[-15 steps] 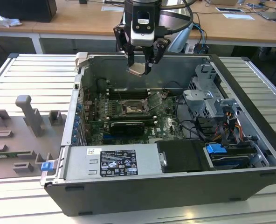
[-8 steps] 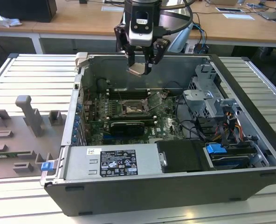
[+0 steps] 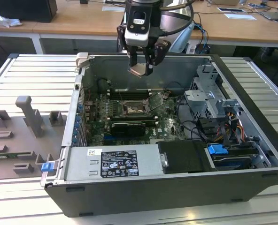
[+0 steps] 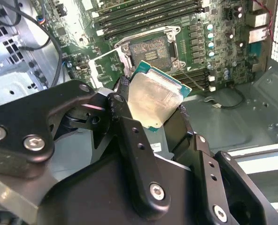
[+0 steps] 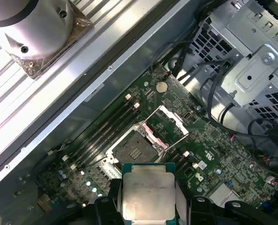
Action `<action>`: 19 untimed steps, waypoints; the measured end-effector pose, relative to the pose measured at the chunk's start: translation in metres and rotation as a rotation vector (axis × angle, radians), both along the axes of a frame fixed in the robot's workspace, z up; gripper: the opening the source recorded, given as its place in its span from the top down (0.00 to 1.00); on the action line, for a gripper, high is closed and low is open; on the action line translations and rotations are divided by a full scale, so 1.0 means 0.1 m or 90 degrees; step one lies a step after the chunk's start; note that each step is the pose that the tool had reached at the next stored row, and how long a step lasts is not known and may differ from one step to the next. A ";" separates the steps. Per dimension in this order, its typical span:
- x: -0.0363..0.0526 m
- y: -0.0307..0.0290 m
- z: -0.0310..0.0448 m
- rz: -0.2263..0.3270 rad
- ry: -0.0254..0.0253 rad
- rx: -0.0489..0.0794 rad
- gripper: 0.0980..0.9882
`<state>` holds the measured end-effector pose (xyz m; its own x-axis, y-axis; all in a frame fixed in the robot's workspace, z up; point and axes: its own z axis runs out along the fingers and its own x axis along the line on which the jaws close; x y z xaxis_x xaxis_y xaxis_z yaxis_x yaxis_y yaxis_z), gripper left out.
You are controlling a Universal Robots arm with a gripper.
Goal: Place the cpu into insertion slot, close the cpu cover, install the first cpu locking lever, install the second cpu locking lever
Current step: 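Place the cpu into insertion slot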
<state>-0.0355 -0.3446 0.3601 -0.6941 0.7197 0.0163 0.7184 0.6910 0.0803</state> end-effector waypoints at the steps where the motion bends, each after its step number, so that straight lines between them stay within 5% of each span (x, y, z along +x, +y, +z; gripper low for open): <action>1: 0.000 0.000 -0.002 -0.015 0.0000 0.000 0.50; 12: 0.000 0.001 -0.021 -0.098 0.0001 0.000 0.50; 19: 0.000 0.001 -0.072 -0.115 0.0001 0.000 0.50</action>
<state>-0.0354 -0.3444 0.3529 -0.5534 0.8327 0.0163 0.8309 0.5506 0.0800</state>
